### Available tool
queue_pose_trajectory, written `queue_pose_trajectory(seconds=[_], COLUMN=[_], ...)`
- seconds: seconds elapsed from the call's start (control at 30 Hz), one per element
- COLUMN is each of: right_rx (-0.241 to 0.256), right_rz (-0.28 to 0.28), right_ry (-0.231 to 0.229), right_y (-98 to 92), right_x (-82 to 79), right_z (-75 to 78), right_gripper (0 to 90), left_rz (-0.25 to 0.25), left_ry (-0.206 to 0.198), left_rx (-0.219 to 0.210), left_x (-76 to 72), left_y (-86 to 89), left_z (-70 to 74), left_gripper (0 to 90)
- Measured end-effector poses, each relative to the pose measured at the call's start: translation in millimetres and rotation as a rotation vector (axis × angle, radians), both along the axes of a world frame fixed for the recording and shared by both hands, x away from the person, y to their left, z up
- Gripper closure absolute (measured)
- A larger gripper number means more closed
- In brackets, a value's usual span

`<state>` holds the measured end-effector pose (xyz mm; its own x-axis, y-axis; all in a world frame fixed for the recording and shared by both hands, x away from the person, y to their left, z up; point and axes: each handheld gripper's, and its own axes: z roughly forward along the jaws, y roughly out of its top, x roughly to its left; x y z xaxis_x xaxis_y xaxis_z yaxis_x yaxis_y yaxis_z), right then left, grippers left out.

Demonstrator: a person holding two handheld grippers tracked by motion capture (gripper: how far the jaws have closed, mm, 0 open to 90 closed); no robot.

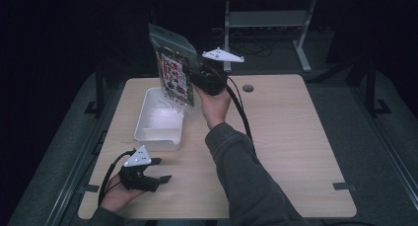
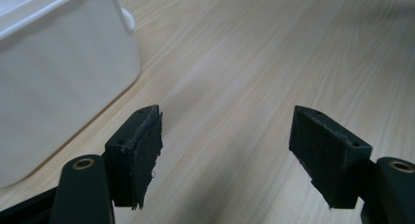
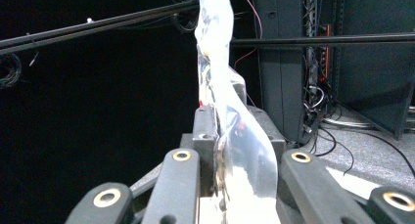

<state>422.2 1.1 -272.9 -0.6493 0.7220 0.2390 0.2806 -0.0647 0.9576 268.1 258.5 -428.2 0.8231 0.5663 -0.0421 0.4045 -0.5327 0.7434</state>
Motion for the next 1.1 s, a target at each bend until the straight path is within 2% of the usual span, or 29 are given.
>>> queue_pose_trajectory(seconds=[0.2,0.43,0.6,0.77,0.87,1.0,1.1], right_rx=[-0.009,-0.033,-0.045,-0.05,-0.049,-0.04,-0.017], right_rz=[-0.013,-0.042,-0.044,-0.048,-0.051,-0.067,-0.08], right_ry=[-0.016,-0.043,-0.06,-0.058,-0.055,-0.042,-0.031], right_y=[22.2,44.3,57.1,66.3,68.2,68.3,67.3], right_x=[6.5,10.9,12.6,15.0,15.2,15.9,17.9], right_z=[-4.8,-17.1,-25.5,-34.4,-39.6,-47.1,-51.5], right_gripper=[75.9,75.9,75.9,75.9,75.9,75.9,75.9], left_rz=[0.0,-0.007,0.001,0.007,-0.002,-0.006,-0.009], left_ry=[0.002,0.002,0.003,0.004,0.005,0.006,0.005], left_rx=[-0.001,0.003,-0.003,-0.01,0.001,0.005,0.006], left_x=[1.2,1.7,3.0,3.4,3.6,3.7,3.8], left_y=[1.0,0.2,1.2,2.8,0.9,-0.3,-0.3], left_z=[-1.3,-3.0,-3.5,-2.6,-3.6,-3.8,-3.8], left_gripper=[27.2,27.0,26.9,26.7,26.6,26.6,26.6])
